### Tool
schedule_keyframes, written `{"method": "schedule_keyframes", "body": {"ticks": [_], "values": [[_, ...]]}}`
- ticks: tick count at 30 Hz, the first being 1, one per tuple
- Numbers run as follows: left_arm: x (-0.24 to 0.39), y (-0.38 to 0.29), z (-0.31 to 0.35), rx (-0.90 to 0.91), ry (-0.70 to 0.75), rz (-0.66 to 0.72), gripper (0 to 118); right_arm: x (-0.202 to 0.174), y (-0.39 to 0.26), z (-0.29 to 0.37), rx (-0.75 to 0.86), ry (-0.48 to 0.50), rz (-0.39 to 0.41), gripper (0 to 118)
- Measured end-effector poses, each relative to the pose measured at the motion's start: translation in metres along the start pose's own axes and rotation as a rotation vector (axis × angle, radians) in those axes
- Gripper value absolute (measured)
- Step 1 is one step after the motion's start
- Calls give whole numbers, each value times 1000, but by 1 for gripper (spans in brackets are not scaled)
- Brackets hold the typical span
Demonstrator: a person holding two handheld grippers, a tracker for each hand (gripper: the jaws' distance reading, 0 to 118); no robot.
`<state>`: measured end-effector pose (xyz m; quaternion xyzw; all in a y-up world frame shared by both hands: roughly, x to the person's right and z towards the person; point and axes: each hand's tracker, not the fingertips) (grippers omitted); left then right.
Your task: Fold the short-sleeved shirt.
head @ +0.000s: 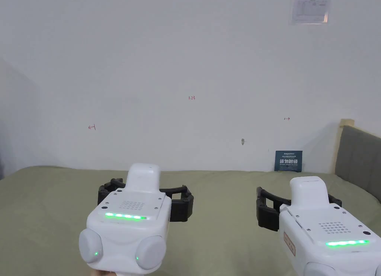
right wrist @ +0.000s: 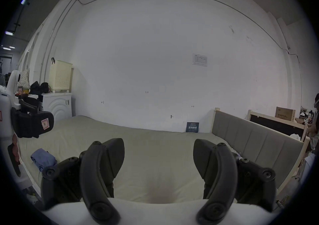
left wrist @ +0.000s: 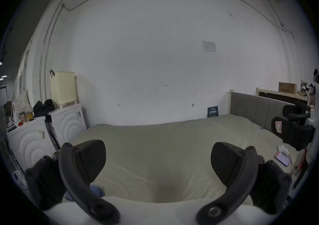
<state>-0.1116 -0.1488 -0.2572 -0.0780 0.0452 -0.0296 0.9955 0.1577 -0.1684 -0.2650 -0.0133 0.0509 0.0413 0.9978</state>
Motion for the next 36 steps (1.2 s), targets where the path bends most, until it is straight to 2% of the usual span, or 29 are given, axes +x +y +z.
{"method": "schedule_keyframes", "body": {"ticks": [4,8,18,23,29,36], "values": [[-1,5,-2,-36,18,12,118,2,0,-1,-12,17,-10,86],[0,5,-2,-23,55,-52,118,1,-2,-2,-15,20,-5,86],[7,7,-8,-84,113,-87,118,-3,1,0,-14,38,-11,86],[5,14,-4,-52,58,-10,118,-3,7,2,-11,42,-17,86],[10,14,0,-37,114,-46,118,-1,11,2,-8,40,-17,86],[6,13,2,-52,92,-25,118,-1,11,4,-16,40,-18,86]]}}
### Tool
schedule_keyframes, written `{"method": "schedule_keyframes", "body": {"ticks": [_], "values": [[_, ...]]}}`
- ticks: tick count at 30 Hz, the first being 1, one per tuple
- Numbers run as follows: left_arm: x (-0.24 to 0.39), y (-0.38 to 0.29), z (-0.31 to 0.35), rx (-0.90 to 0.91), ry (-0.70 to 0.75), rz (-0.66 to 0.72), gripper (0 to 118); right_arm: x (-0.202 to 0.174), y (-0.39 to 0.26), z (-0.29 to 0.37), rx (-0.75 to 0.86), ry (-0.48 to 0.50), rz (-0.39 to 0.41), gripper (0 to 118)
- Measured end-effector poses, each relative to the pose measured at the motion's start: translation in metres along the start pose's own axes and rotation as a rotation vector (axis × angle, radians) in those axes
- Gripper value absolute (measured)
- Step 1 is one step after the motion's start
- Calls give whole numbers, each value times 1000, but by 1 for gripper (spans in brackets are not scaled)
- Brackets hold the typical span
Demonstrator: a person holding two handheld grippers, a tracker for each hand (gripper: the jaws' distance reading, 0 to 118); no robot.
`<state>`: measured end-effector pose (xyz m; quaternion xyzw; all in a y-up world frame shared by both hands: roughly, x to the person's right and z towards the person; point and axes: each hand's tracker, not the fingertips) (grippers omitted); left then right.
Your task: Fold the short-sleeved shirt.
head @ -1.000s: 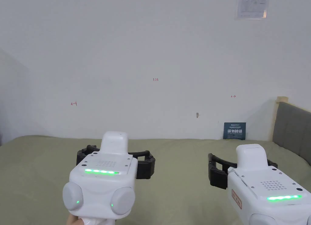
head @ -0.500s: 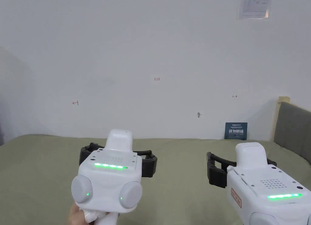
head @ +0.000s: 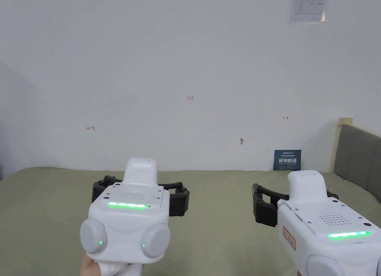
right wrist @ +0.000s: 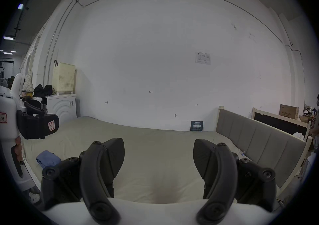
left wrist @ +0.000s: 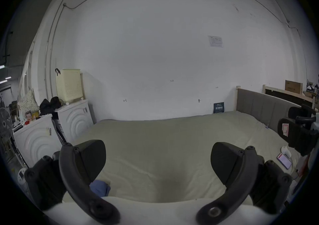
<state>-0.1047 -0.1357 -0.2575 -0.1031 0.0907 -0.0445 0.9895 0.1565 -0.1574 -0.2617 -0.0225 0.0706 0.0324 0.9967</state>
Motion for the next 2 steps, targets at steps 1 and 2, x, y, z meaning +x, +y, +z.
{"method": "schedule_keyframes", "body": {"ticks": [1,2], "values": [[1,0,1,4,2,-10,118,0,0,0,0,1,-1,86],[2,-1,2,8,4,-17,118,0,0,0,-1,1,-1,86]]}}
